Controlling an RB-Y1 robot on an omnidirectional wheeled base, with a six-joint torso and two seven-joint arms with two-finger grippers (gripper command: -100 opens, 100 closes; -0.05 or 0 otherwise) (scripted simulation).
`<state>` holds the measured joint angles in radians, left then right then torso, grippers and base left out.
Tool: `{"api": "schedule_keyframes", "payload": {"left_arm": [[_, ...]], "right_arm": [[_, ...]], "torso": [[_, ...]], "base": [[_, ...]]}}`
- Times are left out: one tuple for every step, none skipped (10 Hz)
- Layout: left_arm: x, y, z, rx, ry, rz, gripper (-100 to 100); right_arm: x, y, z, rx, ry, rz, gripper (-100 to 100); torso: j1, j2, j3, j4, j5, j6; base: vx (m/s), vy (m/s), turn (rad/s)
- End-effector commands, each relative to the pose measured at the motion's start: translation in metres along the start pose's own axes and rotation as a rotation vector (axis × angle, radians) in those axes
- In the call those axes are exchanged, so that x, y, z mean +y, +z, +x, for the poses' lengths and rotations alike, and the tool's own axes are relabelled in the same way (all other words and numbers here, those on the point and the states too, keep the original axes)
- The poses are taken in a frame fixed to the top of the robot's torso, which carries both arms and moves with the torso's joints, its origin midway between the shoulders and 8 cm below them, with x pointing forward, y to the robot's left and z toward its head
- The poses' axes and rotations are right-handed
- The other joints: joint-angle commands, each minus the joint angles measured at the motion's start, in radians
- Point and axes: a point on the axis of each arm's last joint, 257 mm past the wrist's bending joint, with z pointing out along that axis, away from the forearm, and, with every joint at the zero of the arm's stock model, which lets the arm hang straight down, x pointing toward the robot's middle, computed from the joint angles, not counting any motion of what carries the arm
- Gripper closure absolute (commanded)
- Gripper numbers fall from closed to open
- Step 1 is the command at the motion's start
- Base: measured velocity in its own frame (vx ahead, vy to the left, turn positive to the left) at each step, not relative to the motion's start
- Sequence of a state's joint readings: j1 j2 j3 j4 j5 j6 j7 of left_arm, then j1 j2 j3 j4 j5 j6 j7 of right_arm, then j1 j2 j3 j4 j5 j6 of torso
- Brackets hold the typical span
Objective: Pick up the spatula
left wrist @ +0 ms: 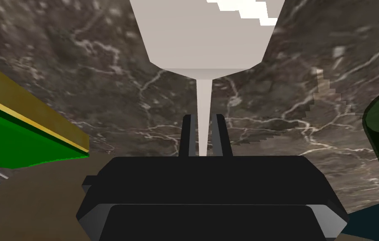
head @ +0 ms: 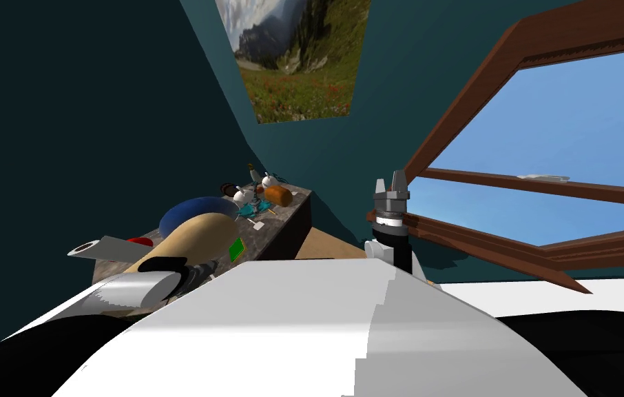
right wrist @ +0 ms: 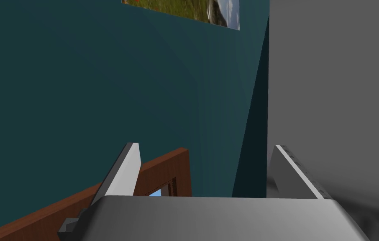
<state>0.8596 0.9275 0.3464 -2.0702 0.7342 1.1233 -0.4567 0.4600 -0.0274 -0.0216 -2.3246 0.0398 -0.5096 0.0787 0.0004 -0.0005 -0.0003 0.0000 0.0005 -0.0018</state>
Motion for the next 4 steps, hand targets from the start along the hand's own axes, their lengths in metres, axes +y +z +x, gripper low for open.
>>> {"api": "schedule_keyframes", "payload": {"left_arm": [[-0.0034, -0.0085, -0.0015, 0.002, 0.009, 0.001, 100], [-0.0063, -0.0153, -0.0023, 0.002, 0.017, 0.002, 100], [-0.0049, -0.0113, -0.0011, 0.001, 0.013, 0.002, 100], [-0.005, -0.012, -0.001, 0.002, 0.013, 0.001, 0]], "right_arm": [[0.0, 0.0, 0.0, 0.0, 0.0, 0.0, 0], [0.0, 0.0, 0.0, 0.0, 0.0, 0.0, 0], [0.0, 0.0, 0.0, 0.0, 0.0, 0.0, 0], [0.0, 0.0, 0.0, 0.0, 0.0, 0.0, 0]], "torso": [[0.0, 0.0, 0.0, 0.0, 0.0, 0.0], [-0.001, 0.0, 0.0, 0.0, 0.0, 0.0], [-0.001, 0.0, 0.0, 0.0, 0.0, 0.0], [-0.001, 0.0, 0.0, 0.0, 0.0, 0.001]], "base": [[0.014, -0.013, 0.098], [0.012, -0.015, 0.07], [0.005, -0.007, 0.011], [0.0, 0.0, 0.0]]}}
